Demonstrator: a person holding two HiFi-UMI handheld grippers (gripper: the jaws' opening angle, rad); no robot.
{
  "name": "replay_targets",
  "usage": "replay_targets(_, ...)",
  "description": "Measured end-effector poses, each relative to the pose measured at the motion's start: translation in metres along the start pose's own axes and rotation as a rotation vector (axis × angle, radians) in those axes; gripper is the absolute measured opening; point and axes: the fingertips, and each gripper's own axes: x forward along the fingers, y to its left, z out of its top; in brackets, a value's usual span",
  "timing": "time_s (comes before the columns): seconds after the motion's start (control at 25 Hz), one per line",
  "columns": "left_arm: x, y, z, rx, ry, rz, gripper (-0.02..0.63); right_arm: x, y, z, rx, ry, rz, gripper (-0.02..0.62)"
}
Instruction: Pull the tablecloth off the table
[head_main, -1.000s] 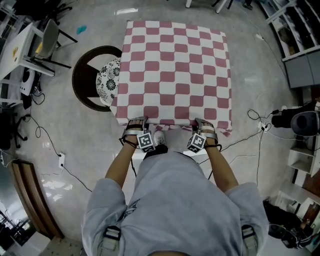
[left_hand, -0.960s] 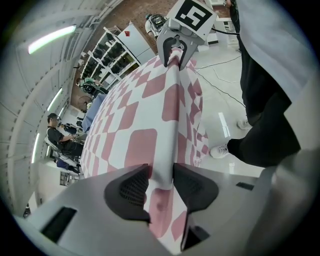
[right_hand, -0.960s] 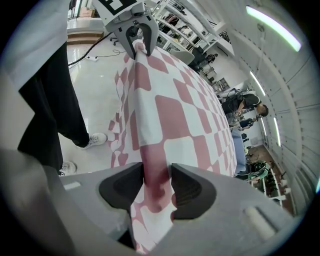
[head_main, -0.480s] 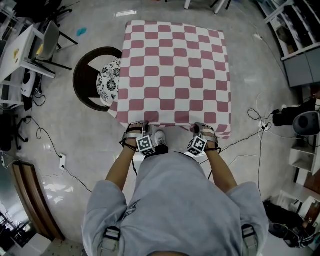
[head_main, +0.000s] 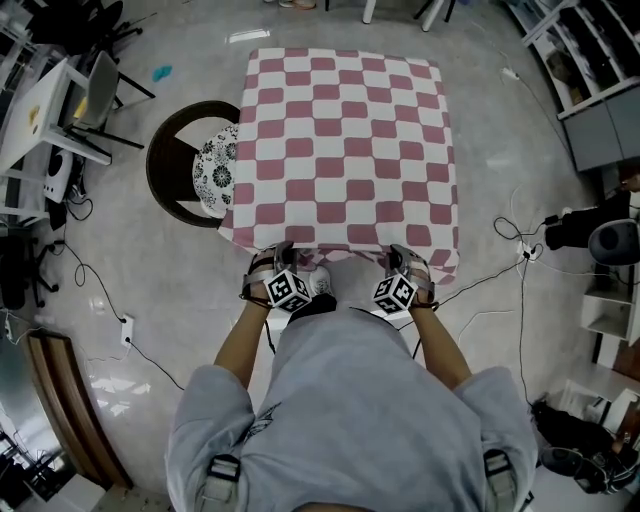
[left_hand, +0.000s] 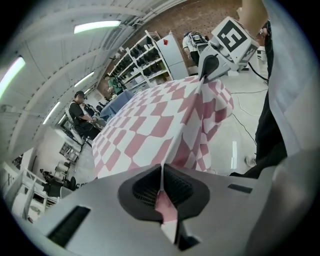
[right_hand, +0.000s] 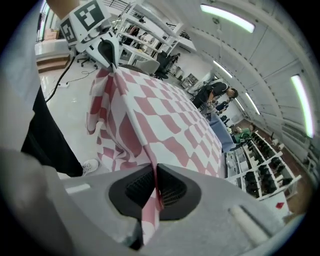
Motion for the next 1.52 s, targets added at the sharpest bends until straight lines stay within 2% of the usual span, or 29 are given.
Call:
replay_targets(0.2,-0.016,0.012,0.014,-0.107,-0.018,0.032,0.008,-0.021,-0.018,0.013,0.118,-0.041,0.003,0.009)
replay_targets(0.44,-0.049,0.004,0.024,-0.249,-0.06,0.098,0.008,-0.041,-0.006,-0.006,0.201,-0.104,-0.026,0.009)
replay_targets(0.64,-0.076,0.032,0.052,-0.338,-0.086,0.159,0.008,-0.066,-0.03,0.005,0.262,-0.145,-0.021,0.009)
replay_targets(0.92,-0.105,0.002,0.059,-0.455,-0.132,0.218,0.008,-0.101,-0.024,-0.015,0.361,-0.24,-0.042,0.009)
replay_targets(1.16,-0.138,-0.012,0.079,-0.551,-0.172,0.263,0.008,-0.144,-0.038,-0.025,0.473,-0.339,-0.052,0.009)
replay_targets(1.4,-0.18,-0.018,0.101,-0.699,-0.225,0.32,0.008,-0.189,-0.056,-0.031,0.571,-0.435,-0.071,0.009)
replay_targets(1.52,-0.196,-0.032,0.107,-0.724,-0.248,0.34,0.008,-0.206,-0.053,-0.043,0.611,-0.48,-0.067,0.009)
